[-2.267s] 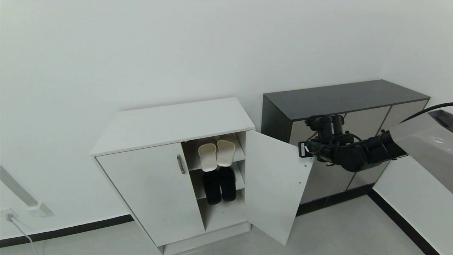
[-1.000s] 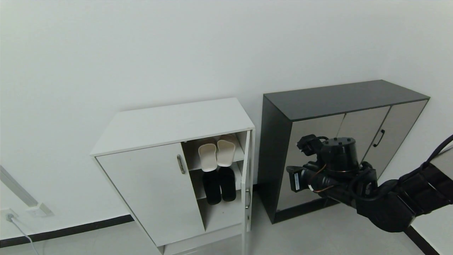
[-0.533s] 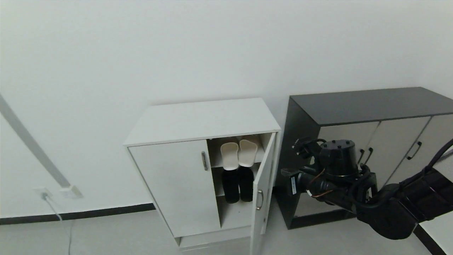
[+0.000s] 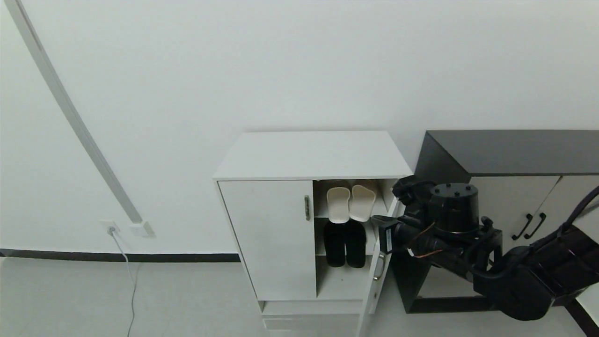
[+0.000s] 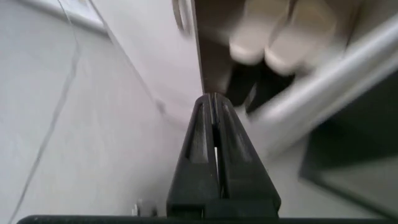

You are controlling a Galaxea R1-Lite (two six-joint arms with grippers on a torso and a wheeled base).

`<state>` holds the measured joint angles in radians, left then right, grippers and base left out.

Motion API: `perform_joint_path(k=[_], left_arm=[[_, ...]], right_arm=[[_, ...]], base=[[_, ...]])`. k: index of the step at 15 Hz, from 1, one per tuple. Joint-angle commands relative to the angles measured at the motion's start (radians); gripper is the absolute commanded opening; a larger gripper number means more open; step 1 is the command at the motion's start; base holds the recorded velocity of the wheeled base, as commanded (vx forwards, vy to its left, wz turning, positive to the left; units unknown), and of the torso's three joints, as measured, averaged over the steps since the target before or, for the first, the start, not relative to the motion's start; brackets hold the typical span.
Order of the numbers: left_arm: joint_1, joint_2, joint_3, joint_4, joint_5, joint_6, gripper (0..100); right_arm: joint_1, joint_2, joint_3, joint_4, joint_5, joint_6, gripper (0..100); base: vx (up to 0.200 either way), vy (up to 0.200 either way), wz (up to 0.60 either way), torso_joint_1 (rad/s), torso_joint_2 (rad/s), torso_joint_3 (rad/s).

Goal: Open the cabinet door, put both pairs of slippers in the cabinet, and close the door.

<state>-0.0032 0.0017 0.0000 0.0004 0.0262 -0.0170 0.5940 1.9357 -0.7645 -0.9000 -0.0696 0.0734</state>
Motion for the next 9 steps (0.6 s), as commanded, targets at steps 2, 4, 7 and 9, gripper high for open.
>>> perform_joint_path(k=[2, 4, 7, 9], left_arm=[[0.0, 0.0, 0.0, 0.0, 0.0, 0.002, 0], [0.0, 0.0, 0.0, 0.001, 0.0, 0.0, 0], [0.0, 0.0, 0.0, 0.0, 0.001, -0.001, 0], [0.0, 0.0, 0.0, 0.0, 0.001, 0.0, 0]], right_arm=[[-0.01, -0.06, 0.056, -0.004, -0.004, -0.001, 0], [-0.013, -0.123, 0.14, -0.004, -0.004, -0.006, 0], [-0.04, -0.212, 0.29, -0.004, -0.001, -0.037, 0], [-0.074, -0.219, 0.347, -0.005, 0.004, -0.064, 0]], base=[[0.0, 0.0, 0.0, 0.0, 0.0, 0.0], [0.1, 0.0, 0.0, 0.004, 0.0, 0.001], [0.133, 0.0, 0.0, -0.008, 0.0, 0.006], [0.0, 0.0, 0.0, 0.0, 0.0, 0.0]])
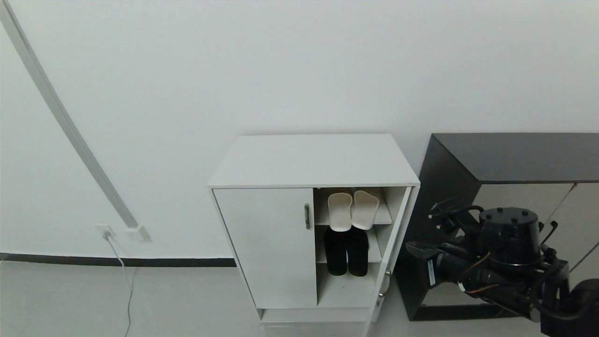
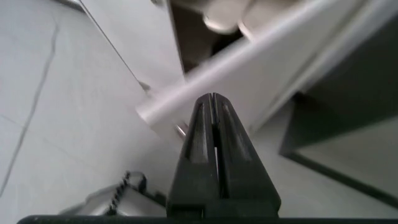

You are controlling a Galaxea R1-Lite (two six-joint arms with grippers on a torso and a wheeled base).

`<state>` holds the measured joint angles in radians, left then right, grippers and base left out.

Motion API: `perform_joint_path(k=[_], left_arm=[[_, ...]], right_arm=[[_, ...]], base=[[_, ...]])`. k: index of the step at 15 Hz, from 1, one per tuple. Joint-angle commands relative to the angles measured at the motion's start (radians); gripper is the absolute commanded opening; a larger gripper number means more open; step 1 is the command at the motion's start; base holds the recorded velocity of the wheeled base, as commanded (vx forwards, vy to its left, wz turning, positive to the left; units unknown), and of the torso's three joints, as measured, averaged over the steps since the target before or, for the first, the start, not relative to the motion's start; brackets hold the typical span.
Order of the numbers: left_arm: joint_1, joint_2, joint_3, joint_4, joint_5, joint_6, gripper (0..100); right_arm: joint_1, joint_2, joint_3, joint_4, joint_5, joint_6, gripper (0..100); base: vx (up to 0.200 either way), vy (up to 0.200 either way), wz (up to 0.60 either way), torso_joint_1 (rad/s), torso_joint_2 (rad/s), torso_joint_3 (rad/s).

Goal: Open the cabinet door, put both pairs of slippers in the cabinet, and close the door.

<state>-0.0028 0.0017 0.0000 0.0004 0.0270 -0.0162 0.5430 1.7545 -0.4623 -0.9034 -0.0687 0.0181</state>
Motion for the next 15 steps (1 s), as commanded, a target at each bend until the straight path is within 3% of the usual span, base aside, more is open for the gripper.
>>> perform_joint_path(k=[1, 11, 15], left_arm=[[0.0, 0.0, 0.0, 0.0, 0.001, -0.001, 0], [0.0, 0.0, 0.0, 0.0, 0.005, -0.002, 0], [0.0, 0.0, 0.0, 0.0, 0.005, -0.002, 0]], right_arm=[[-0.035, -0.035, 0.056, 0.0, 0.004, -0.01, 0], [-0.055, 0.211, -0.11, -0.012, 0.044, 0.002, 0], [-0.055, 0.304, -0.164, -0.084, 0.066, 0.002, 0]], base=[[0.0, 0.0, 0.0, 0.0, 0.0, 0.0], [0.0, 0.0, 0.0, 0.0, 0.0, 0.0], [0.0, 0.0, 0.0, 0.0, 0.0, 0.0]])
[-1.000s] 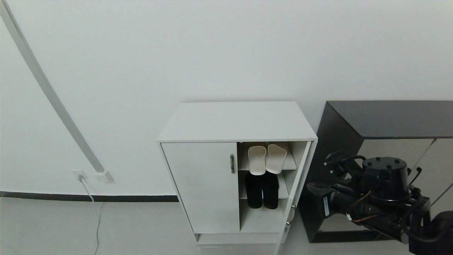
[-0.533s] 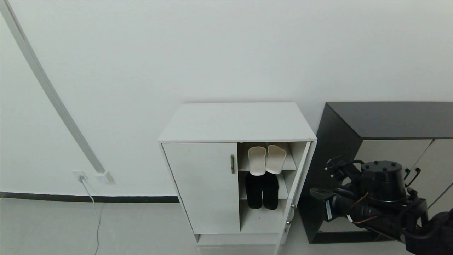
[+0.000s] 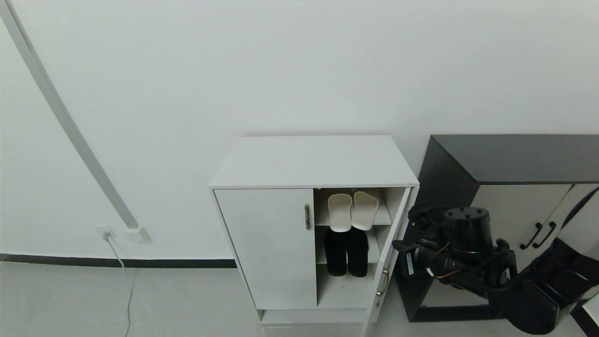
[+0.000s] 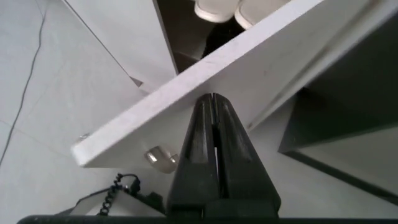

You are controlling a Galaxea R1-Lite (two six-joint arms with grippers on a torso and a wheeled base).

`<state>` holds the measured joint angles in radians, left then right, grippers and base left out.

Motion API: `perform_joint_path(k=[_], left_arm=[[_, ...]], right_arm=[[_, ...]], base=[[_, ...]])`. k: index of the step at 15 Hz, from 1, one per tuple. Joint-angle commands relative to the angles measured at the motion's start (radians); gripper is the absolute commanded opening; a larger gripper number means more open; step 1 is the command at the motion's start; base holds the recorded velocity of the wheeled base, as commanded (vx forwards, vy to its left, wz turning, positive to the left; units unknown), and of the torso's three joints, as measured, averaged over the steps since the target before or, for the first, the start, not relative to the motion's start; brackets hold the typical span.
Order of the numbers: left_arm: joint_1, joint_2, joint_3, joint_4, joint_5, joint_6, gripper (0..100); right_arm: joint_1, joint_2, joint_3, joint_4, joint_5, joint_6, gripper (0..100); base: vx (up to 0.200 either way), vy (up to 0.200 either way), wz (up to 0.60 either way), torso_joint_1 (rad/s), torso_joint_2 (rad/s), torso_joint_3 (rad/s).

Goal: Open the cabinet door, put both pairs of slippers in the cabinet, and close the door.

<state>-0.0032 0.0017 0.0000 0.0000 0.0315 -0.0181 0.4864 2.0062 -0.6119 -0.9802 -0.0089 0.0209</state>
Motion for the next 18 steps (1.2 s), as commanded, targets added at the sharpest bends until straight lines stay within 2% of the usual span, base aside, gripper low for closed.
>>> perform_joint_path(k=[1, 7, 18], left_arm=[[0.0, 0.0, 0.0, 0.0, 0.001, 0.0, 0], [0.0, 0.0, 0.0, 0.0, 0.001, 0.0, 0], [0.0, 0.0, 0.0, 0.0, 0.001, 0.001, 0]], right_arm=[[0.0, 0.071, -0.032, -0.017, 0.007, -0.001, 0], [0.0, 0.132, -0.121, -0.017, 0.01, -0.001, 0], [-0.012, 0.358, -0.401, -0.017, 0.009, 0.016, 0]], base=[[0.0, 0.0, 0.0, 0.0, 0.0, 0.0], [0.0, 0.0, 0.0, 0.0, 0.0, 0.0], [0.0, 0.0, 0.0, 0.0, 0.0, 0.0]])
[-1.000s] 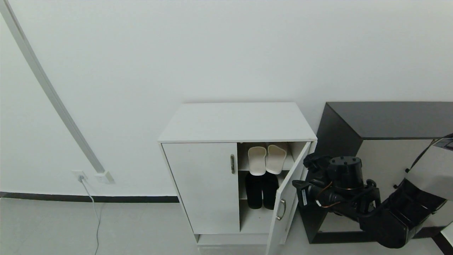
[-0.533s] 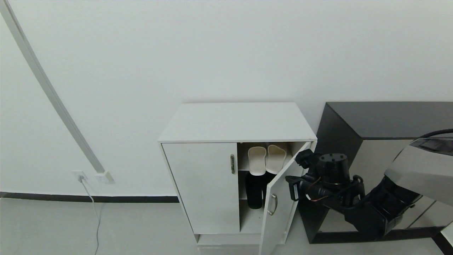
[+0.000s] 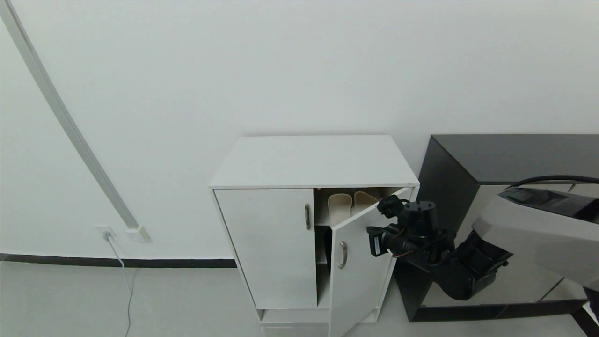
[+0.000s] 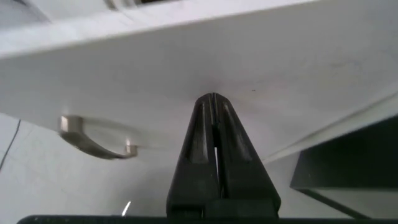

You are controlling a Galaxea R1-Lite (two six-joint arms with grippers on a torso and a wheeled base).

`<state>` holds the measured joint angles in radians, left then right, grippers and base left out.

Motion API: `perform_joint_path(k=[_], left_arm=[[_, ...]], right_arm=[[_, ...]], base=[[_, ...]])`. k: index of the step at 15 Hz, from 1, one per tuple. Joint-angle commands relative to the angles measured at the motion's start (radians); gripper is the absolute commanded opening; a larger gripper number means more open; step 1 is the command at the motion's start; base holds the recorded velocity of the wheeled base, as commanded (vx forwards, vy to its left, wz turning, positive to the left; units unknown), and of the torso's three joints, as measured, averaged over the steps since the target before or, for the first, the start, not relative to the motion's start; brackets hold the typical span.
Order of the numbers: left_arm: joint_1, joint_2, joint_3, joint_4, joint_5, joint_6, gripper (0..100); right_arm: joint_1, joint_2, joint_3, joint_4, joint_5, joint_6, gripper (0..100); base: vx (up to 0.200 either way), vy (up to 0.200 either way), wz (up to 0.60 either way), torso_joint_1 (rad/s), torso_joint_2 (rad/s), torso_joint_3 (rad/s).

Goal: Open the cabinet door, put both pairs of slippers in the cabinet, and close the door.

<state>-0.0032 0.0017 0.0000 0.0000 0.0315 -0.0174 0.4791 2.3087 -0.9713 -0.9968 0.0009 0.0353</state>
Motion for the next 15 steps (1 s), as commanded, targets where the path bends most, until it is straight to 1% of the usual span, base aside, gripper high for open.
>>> perform_joint_path(k=[1, 4, 8, 15], left_arm=[[0.0, 0.0, 0.0, 0.0, 0.001, -0.001, 0], [0.0, 0.0, 0.0, 0.0, 0.001, -0.001, 0], [0.0, 0.0, 0.0, 0.0, 0.001, -0.001, 0], [0.0, 0.0, 0.0, 0.0, 0.001, -0.001, 0]], right_arm=[[-0.008, 0.069, -0.066, 0.001, -0.001, 0.006, 0], [-0.03, 0.146, -0.193, 0.009, -0.002, 0.008, 0], [-0.043, 0.175, -0.293, 0.083, -0.002, 0.008, 0], [-0.045, 0.189, -0.376, 0.141, -0.002, 0.008, 0]], base=[[0.0, 0.0, 0.0, 0.0, 0.0, 0.0], [0.0, 0.0, 0.0, 0.0, 0.0, 0.0], [0.0, 0.0, 0.0, 0.0, 0.0, 0.0], [0.0, 0.0, 0.0, 0.0, 0.0, 0.0]])
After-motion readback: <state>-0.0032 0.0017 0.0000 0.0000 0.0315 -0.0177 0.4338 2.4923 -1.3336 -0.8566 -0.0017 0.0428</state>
